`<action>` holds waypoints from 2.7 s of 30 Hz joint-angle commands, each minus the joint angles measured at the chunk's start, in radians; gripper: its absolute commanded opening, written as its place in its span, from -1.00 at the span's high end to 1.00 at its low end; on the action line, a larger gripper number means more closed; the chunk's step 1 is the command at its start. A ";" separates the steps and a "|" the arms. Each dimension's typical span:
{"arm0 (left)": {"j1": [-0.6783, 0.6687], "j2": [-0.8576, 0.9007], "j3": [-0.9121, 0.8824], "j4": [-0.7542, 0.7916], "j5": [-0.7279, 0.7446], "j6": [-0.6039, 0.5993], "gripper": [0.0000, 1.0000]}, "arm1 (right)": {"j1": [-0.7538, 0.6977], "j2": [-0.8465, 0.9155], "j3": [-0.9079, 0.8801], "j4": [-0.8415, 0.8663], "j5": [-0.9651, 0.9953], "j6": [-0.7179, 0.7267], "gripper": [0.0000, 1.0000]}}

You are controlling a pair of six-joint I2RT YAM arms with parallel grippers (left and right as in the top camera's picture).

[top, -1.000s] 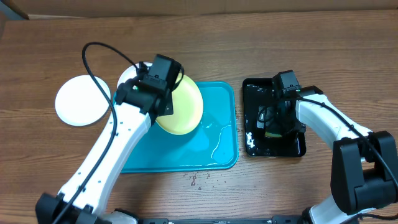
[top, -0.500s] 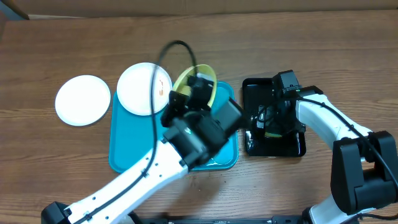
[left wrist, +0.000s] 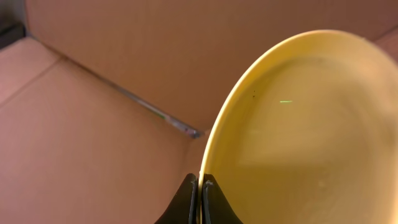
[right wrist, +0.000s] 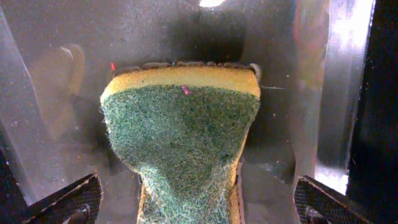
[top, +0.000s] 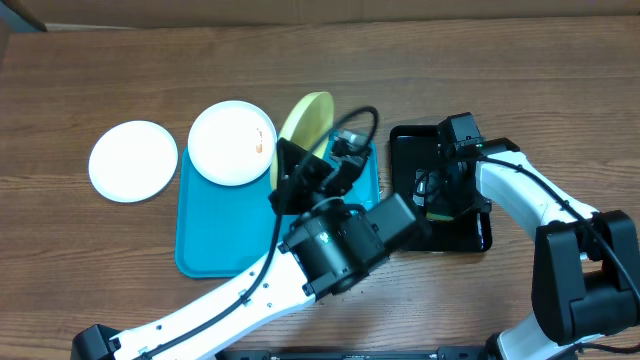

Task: Clean dirty plates on tray and stack at the side
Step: 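Lift the yellow plate and stack it on the white plate at left, then move left gripper to the stained white plate's rim and grip it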

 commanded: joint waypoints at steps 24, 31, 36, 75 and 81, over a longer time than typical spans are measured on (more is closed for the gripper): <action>0.512 0.003 0.020 0.058 0.799 -0.245 0.92 | -0.002 -0.019 -0.005 0.003 0.007 0.001 -1.00; 1.056 0.004 0.020 0.084 1.316 -0.236 0.92 | -0.002 -0.019 -0.005 0.003 0.007 0.001 -1.00; 1.387 0.006 0.016 0.108 1.455 -0.229 0.92 | -0.002 -0.019 -0.005 0.003 0.007 0.001 -1.00; 1.534 0.326 0.151 0.116 1.624 -0.105 -1.00 | -0.002 -0.019 -0.005 0.003 0.007 0.001 -1.00; 1.329 0.271 0.178 0.089 1.545 -0.062 -0.82 | -0.002 -0.019 -0.005 0.003 0.007 0.001 -1.00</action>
